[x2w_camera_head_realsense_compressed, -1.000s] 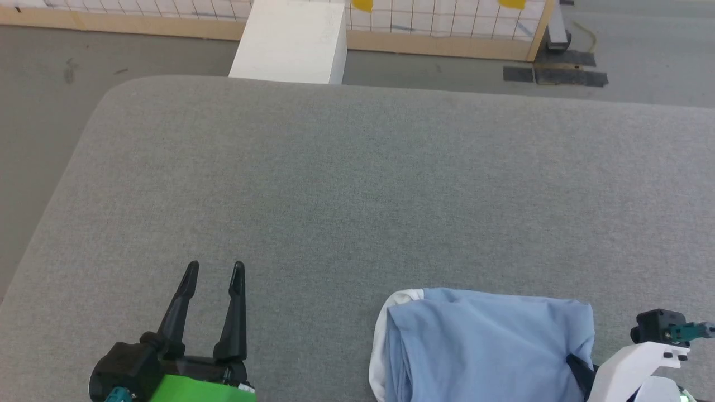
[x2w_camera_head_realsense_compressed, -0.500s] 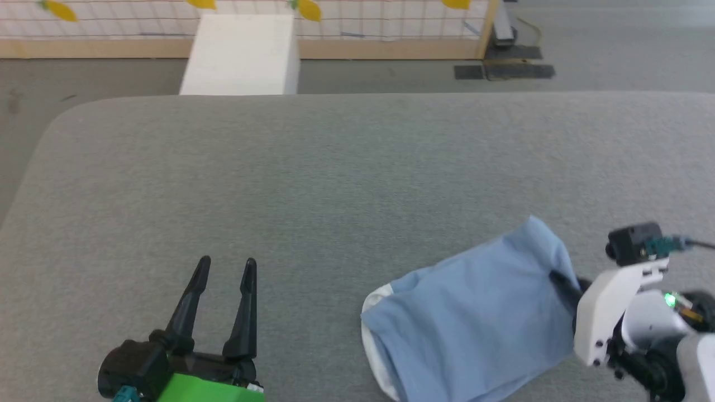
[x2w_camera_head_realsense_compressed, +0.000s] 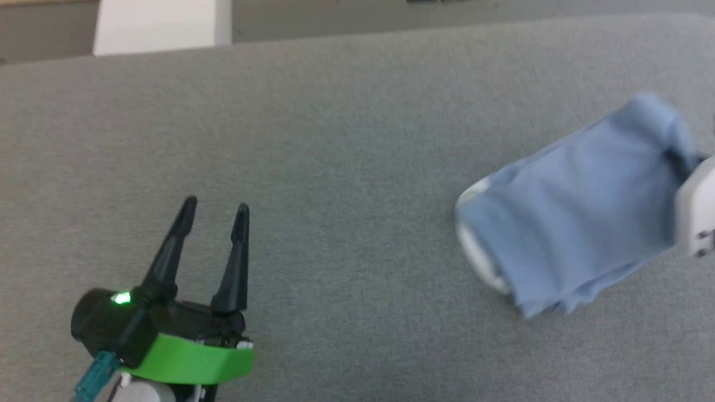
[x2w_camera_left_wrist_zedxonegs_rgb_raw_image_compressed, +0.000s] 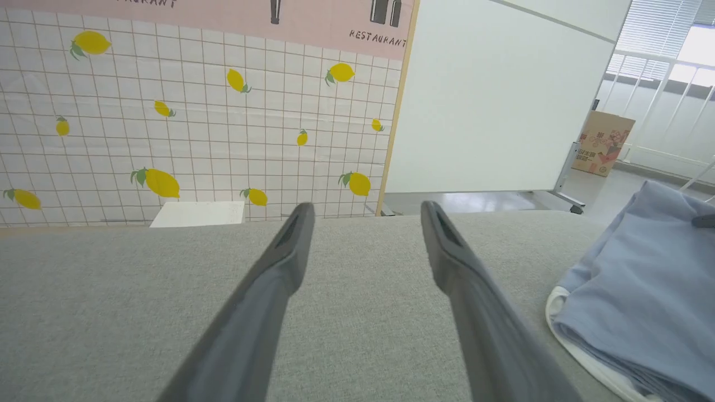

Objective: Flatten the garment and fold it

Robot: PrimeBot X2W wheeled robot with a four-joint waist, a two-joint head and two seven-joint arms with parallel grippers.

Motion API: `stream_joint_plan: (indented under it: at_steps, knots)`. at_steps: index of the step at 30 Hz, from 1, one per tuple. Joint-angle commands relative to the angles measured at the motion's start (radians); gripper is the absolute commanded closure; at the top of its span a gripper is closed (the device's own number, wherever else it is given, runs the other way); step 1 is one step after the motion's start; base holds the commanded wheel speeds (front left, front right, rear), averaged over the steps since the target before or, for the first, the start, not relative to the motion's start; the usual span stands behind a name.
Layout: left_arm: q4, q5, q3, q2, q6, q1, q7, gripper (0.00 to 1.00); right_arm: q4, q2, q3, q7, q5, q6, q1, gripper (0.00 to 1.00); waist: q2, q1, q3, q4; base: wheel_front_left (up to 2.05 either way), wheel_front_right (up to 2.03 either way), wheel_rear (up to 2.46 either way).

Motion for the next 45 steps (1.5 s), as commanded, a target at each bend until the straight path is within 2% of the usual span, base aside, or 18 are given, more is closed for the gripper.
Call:
stream_joint_plan:
  at_steps: [1,6,17,19,23,28,34,36,37,38,39,45]
  knots:
    - [-0.014,0.019,0.001,0.013,0.003,-0.028,0.005,0.0,0.01,-0.028,-0.016,-0.012,-0.02,-0.002,-0.031,1.0,-0.0001,-0.0001,0.095,-0.059,0.0,0.0,0.0]
    - [-0.062,0.04,0.005,0.034,0.007,-0.069,0.019,0.0,0.07,-0.116,-0.073,-0.043,-0.055,-0.002,-0.078,1.0,-0.0001,-0.0001,0.158,-0.076,0.0,0.0,0.0]
    - [-0.136,0.065,0.005,0.093,0.005,-0.149,0.082,0.0,0.226,-0.244,-0.129,-0.17,-0.111,-0.002,-0.14,1.0,-0.0001,-0.0001,0.313,-0.091,0.0,0.0,0.0]
    - [-0.164,0.08,-0.009,0.115,0.003,-0.182,0.109,0.0,0.279,-0.241,-0.147,-0.209,-0.141,-0.002,-0.172,1.0,-0.0001,-0.0001,0.37,-0.1,0.0,0.0,0.0]
    - [-0.193,0.092,-0.02,0.134,0.002,-0.208,0.135,0.0,0.338,-0.237,-0.177,-0.243,-0.18,-0.002,-0.199,1.0,-0.0001,-0.0001,0.413,-0.111,0.0,0.0,0.0]
    - [-0.225,0.1,-0.02,0.155,0.002,-0.223,0.166,0.0,0.417,-0.245,-0.214,-0.285,-0.242,-0.002,-0.229,1.0,-0.0001,-0.0001,0.453,-0.123,0.0,0.0,0.0]
    - [-0.249,0.102,-0.017,0.168,0.005,-0.225,0.186,0.0,0.509,-0.217,-0.242,-0.361,-0.277,-0.002,-0.264,1.0,-0.0001,-0.0001,0.475,-0.127,0.0,0.0,0.0]
    - [-0.251,0.102,-0.018,0.169,0.007,-0.226,0.188,0.0,0.525,-0.213,-0.234,-0.388,-0.287,-0.002,-0.272,0.55,-0.0001,-0.0001,0.476,-0.126,0.0,0.0,0.0]
    - [-0.251,0.102,-0.019,0.169,0.008,-0.227,0.189,0.0,0.533,-0.211,-0.23,-0.407,-0.29,-0.002,-0.279,0.23,-0.0001,-0.0001,0.476,-0.126,0.0,0.0,0.0]
    - [-0.251,0.101,-0.02,0.168,0.009,-0.228,0.189,0.0,0.543,-0.21,-0.223,-0.423,-0.293,-0.002,-0.285,0.06,-0.0001,-0.0001,0.476,-0.125,0.0,0.0,0.0]
    - [-0.249,0.101,-0.021,0.168,0.01,-0.229,0.188,0.0,0.55,-0.209,-0.217,-0.434,-0.295,-0.002,-0.291,0.0,-0.0001,-0.0001,0.474,-0.124,0.0,0.0,0.0]
    - [-0.219,0.09,-0.031,0.153,0.016,-0.231,0.16,0.0,0.604,-0.214,-0.197,-0.485,-0.31,-0.002,-0.332,0.0,-0.0001,-0.0001,0.43,-0.106,0.0,0.0,0.0]
